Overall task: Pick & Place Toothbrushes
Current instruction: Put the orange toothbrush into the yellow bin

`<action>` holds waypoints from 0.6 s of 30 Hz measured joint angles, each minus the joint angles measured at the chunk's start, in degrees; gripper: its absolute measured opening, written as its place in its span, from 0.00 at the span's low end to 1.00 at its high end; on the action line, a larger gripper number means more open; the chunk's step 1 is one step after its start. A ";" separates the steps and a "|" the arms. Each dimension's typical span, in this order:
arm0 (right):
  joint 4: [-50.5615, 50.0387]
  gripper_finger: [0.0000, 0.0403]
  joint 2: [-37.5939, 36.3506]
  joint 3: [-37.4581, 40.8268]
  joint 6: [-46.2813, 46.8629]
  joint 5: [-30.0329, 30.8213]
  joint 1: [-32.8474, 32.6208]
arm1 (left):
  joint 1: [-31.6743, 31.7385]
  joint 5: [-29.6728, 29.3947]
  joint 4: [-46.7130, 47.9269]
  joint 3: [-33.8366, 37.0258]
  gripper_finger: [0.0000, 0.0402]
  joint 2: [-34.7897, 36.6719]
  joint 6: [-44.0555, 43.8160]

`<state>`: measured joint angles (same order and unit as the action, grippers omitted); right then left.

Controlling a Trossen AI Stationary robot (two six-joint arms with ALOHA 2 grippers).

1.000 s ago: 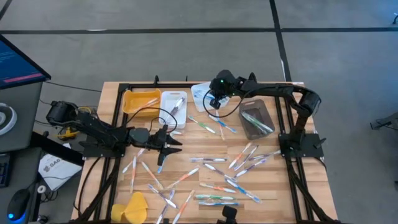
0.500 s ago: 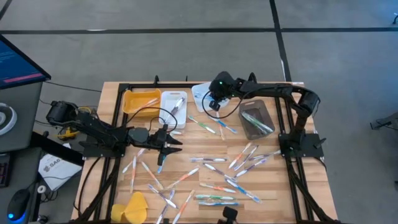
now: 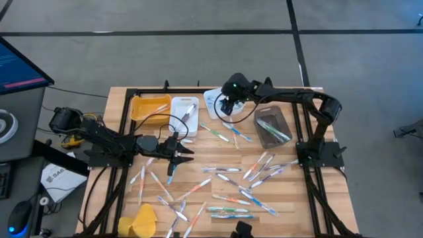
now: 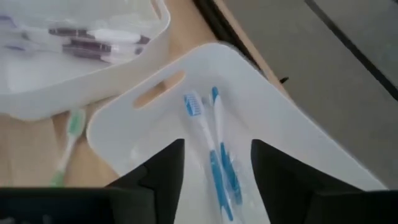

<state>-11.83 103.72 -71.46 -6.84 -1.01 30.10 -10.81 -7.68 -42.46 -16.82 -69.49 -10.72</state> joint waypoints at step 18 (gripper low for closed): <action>-37.73 0.50 -0.09 -11.82 6.74 -0.62 -12.55 | 0.00 0.00 0.33 0.00 0.29 0.00 0.00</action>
<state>-49.57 103.63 -83.28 -0.10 -1.62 17.54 -10.81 -7.68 -42.13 -16.82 -69.49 -10.72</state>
